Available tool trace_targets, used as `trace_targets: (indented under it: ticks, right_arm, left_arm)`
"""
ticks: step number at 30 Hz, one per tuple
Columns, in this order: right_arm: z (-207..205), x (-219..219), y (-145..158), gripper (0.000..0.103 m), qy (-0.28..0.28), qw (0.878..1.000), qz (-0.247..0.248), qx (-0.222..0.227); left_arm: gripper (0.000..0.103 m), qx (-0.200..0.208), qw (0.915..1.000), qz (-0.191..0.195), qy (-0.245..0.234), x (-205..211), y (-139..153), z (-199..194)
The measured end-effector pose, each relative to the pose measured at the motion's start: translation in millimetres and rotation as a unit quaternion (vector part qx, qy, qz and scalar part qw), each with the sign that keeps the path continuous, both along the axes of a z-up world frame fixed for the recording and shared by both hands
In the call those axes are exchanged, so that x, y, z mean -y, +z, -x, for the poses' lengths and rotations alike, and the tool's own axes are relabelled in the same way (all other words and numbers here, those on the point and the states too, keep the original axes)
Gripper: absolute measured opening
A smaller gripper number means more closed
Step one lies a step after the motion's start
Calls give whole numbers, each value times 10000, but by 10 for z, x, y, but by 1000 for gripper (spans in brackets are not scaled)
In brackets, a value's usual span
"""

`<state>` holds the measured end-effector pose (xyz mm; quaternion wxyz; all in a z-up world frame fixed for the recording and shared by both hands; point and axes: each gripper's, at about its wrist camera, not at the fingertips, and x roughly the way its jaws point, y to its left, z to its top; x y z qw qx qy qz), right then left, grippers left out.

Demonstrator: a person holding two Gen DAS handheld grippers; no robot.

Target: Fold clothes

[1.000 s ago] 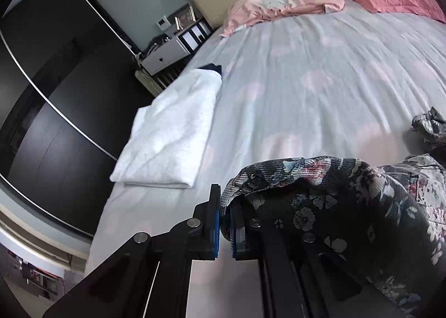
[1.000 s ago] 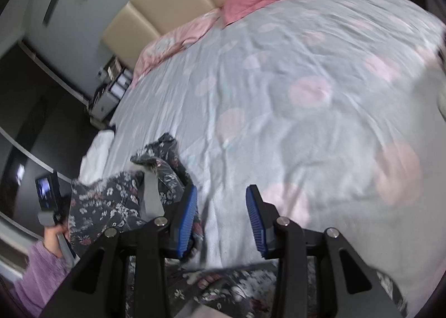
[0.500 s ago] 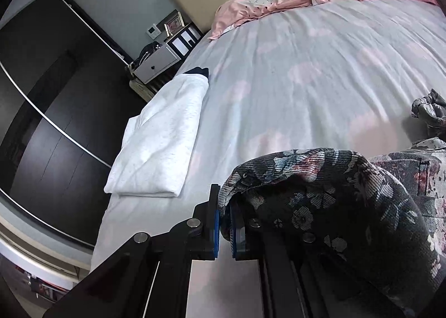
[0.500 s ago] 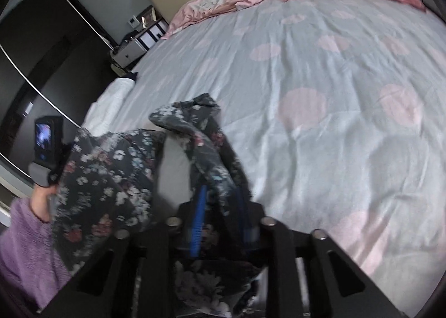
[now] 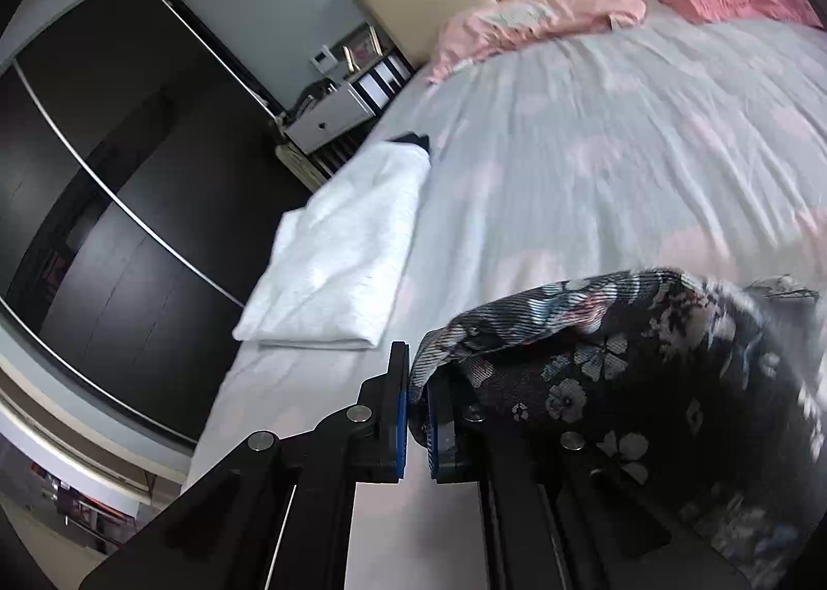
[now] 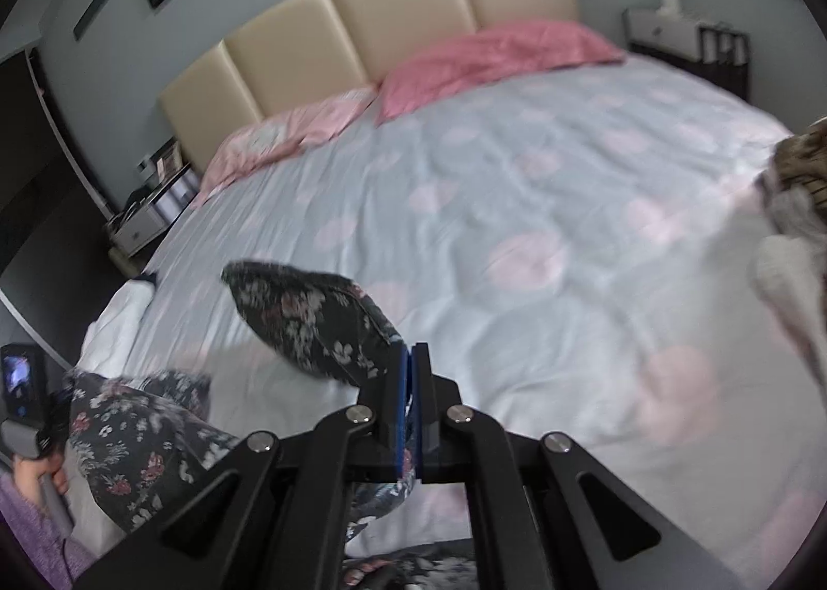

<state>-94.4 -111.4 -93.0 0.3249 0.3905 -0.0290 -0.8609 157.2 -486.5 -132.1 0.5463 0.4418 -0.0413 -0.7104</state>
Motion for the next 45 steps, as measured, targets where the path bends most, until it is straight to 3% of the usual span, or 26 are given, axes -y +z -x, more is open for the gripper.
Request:
trace_targets:
  ticks: [3, 6, 12, 16, 20, 27, 30, 35, 45]
  right_arm:
    - [-85, -194, 214, 0, -705, 9946, -228, -727]
    - [-62, -446, 342, 0, -1243, 9880, -84, -918]
    - [219, -615, 36, 1, -1309, 9912, 102, 185]
    - [262, -521, -126, 4, -1165, 9919, -79, 497]
    - [240, -476, -285, 5, -921, 9924, -82, 812]
    - [478, -294, -442, 8, -475, 9917, -3, 1191]
    - [488, -43, -489, 17, 20, 9920, 2, 1264]
    - [405, 364, -676, 19, 878, 9839, -6, 1557]
    - [518, 652, -1032, 18, 1330, 9653, 99, 2243]
  left_arm:
    - [6, -89, 9996, 262, 37, -72, 114, -46]
    - [6, -226, 9994, 199, 141, -60, 176, -121]
    - [6, -238, 9975, 23, 671, 113, 137, -270]
    - [6, -311, 9929, -51, 1143, 288, 104, -445]
    - [6, -509, 9878, -384, 1423, 424, 50, -597]
    - [6, -491, 9890, -530, 1292, 437, -30, -581]
    - [6, -496, 9890, -593, 1260, 466, -57, -563]
    - [6, -372, 9910, -595, 1136, 504, -135, -475]
    - [6, -265, 9914, -692, 1080, 579, -264, -352]
